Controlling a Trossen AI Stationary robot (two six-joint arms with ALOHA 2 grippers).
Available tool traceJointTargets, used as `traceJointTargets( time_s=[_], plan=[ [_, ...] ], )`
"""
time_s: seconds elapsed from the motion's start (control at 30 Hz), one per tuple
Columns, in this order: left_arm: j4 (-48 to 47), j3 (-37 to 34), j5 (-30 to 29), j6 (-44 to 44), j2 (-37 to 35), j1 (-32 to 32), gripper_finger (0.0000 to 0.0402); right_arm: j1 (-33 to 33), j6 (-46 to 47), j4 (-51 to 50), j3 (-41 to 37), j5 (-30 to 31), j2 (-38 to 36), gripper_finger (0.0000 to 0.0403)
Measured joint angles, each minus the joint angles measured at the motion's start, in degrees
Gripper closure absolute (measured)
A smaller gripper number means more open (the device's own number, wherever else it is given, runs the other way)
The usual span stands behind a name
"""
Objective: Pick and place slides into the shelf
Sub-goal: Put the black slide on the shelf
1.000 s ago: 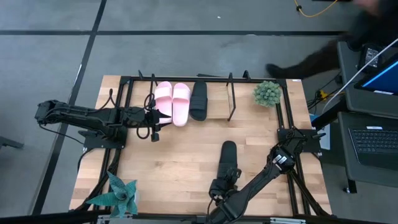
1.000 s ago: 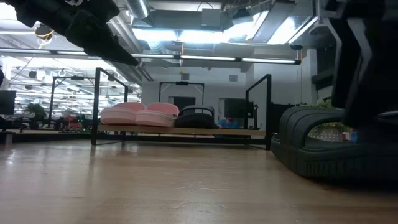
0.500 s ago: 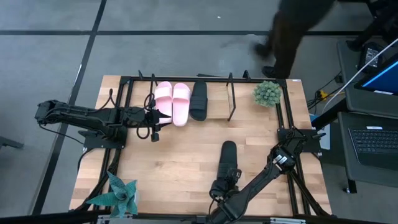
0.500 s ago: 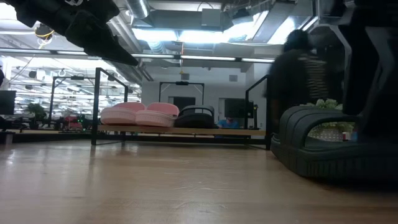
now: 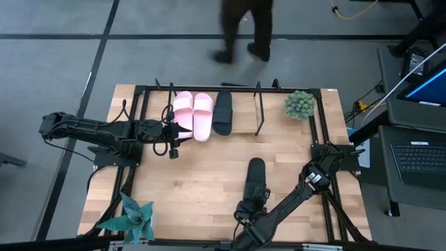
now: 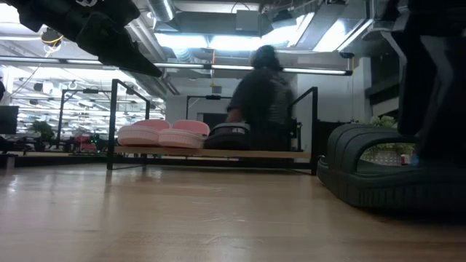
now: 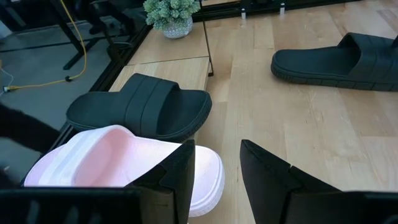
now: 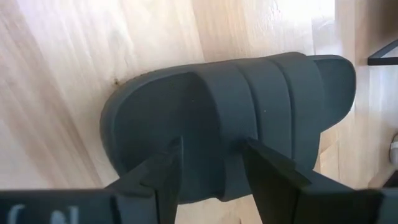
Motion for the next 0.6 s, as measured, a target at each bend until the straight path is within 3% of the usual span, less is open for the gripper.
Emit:
traceJointTargets(
  time_s=[0.6],
  plan=[
    [-2.9,0.0,0.0,0.0,0.0,0.0,0.0281,-1.5,-1.8,0.0,-2.0,0.2,-0.1,0.0235]
  ],
)
